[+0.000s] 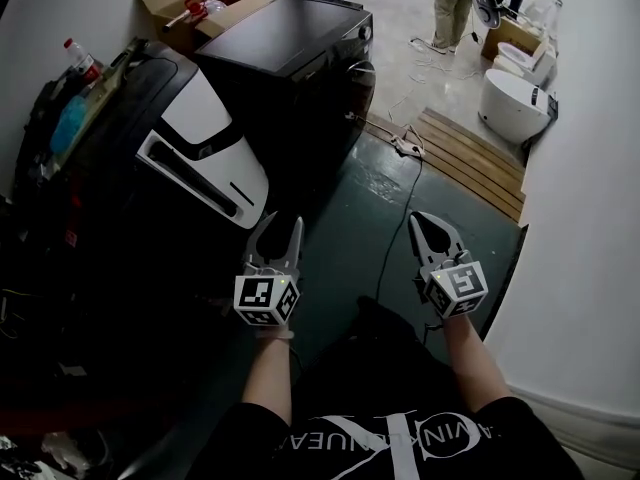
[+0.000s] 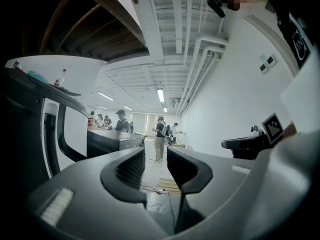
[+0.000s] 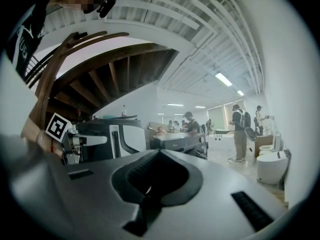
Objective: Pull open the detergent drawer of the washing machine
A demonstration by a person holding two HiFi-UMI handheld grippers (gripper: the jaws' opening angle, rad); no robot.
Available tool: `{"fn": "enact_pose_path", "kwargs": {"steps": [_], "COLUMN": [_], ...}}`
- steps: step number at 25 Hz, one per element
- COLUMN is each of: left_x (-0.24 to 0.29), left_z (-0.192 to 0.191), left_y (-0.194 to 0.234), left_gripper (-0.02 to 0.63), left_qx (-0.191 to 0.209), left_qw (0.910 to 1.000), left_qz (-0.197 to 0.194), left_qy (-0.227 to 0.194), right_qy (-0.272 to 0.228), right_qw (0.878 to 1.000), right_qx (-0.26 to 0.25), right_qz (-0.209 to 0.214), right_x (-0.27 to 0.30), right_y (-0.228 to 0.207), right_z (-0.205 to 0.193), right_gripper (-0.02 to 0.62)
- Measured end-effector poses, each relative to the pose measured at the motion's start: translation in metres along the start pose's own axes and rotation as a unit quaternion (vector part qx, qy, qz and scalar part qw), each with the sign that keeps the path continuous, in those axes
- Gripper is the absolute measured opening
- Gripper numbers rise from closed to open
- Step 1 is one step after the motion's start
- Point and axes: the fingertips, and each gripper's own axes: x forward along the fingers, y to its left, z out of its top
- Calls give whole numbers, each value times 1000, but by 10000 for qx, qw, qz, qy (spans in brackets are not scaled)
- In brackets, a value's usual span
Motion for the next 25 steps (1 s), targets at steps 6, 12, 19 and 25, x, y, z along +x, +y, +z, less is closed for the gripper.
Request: {"fn": "enact_pose_path", "kwargs": {"steps": [6, 12, 19, 25], "left_x": [14, 40, 91, 145], "left_z": [-2, 2, 0, 3], "left_y": [4, 19, 37, 44], "left_gripper": [124, 123, 123, 123], "left_qx": [-29, 44, -7, -35], "left_qw": [10000, 9999, 9990, 9971], "left_qz": [40, 140, 439, 751], "left_qy": [-2, 64, 125, 93], "right_qy": [-27, -38, 124, 151], "right_qw": [9999, 9993, 9976, 9934], "right_qx": [100, 127, -87, -324], "right_qz": [93, 343, 682, 1086], "right_x": [19, 58, 107, 152], "right_y": [-6, -11, -47, -90], "right_z": [5, 13, 7, 10], "right_gripper": [12, 12, 12, 12]}}
